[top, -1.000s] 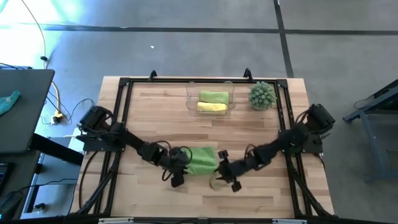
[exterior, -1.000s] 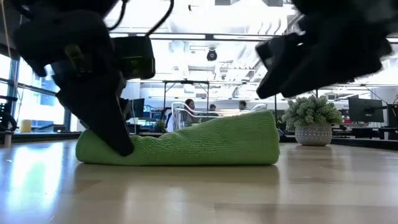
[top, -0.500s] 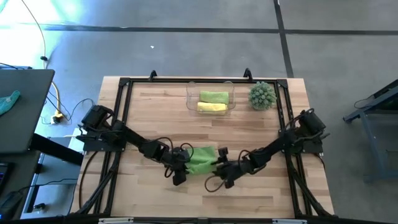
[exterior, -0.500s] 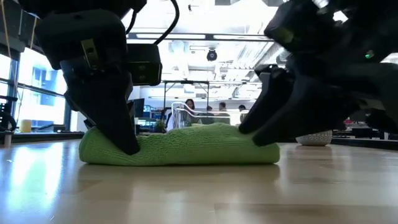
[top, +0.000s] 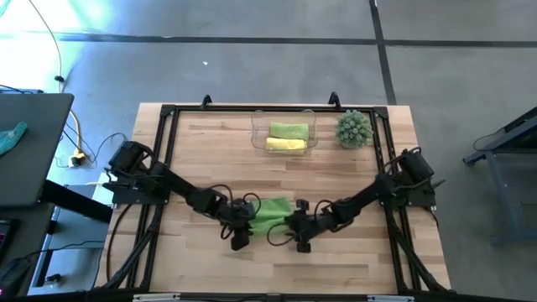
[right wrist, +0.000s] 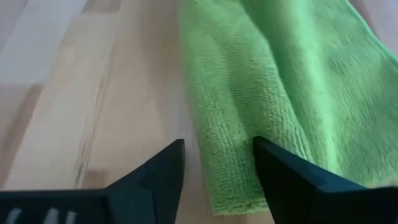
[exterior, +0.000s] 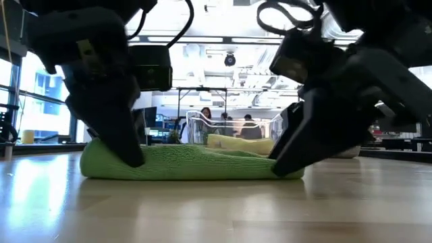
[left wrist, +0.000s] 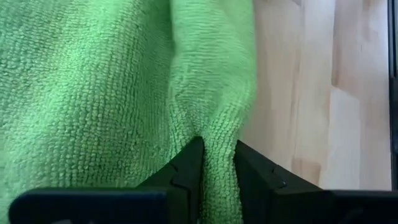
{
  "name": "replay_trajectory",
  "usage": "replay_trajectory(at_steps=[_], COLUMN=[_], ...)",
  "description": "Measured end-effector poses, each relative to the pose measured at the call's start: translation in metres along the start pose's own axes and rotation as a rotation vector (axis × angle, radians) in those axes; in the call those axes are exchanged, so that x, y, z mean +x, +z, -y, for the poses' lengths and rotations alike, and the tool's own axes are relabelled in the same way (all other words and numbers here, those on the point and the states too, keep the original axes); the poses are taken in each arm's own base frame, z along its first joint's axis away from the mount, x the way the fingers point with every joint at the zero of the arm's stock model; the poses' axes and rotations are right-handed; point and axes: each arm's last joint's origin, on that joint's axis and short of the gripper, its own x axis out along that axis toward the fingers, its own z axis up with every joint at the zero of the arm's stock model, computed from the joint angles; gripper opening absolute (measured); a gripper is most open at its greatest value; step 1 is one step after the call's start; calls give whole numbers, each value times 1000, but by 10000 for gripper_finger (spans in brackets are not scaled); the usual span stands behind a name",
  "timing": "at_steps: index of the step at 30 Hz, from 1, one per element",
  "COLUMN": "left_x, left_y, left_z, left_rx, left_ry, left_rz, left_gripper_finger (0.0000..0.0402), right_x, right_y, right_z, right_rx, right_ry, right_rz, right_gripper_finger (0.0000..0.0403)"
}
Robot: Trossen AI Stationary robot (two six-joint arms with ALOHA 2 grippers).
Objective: Roll microfiber towels into tight, uniform cylinder then place into a basket
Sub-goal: Roll the green microfiber towel
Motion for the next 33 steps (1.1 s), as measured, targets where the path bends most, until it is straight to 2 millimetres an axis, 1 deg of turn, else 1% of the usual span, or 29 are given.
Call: replay_trajectory(at_steps=[2,5,8,11,14,16,18,20,24,27,30,33], left_x=[-6,-20,-36,-49,-58,-61,-61,-61,-50,-39,-24,-13], left_y=[1,3,3,-1,-4,-7,-11,-15,-28,-36,-42,-47], left_z=[1,5,8,12,24,33,41,49,58,61,64,63], left_rx=[40,84,102,119,186,240,298,361,478,500,505,556], left_ry=[-7,-14,-7,0,-29,-37,-10,18,86,104,93,129], left_rz=[-2,-4,-16,-30,6,56,110,176,226,229,233,233], left_gripper_finger=[72,72,72,72,72,72,72,72,78,100,132,162], right_x=[1,2,3,4,6,7,8,9,10,11,11,11], right_y=[-1,0,2,4,7,9,11,13,15,16,17,17], right_z=[3,8,13,19,26,31,35,40,48,53,55,57], right_rx=[80,181,240,299,379,442,500,547,603,631,642,648], right_ry=[-10,-14,-14,13,91,177,261,324,364,358,353,353], right_rz=[-17,-34,-40,-56,-85,-115,-147,-170,-192,-197,-199,-199], right_gripper_finger=[166,135,102,66,29,10,5,10,12,11,10,10])
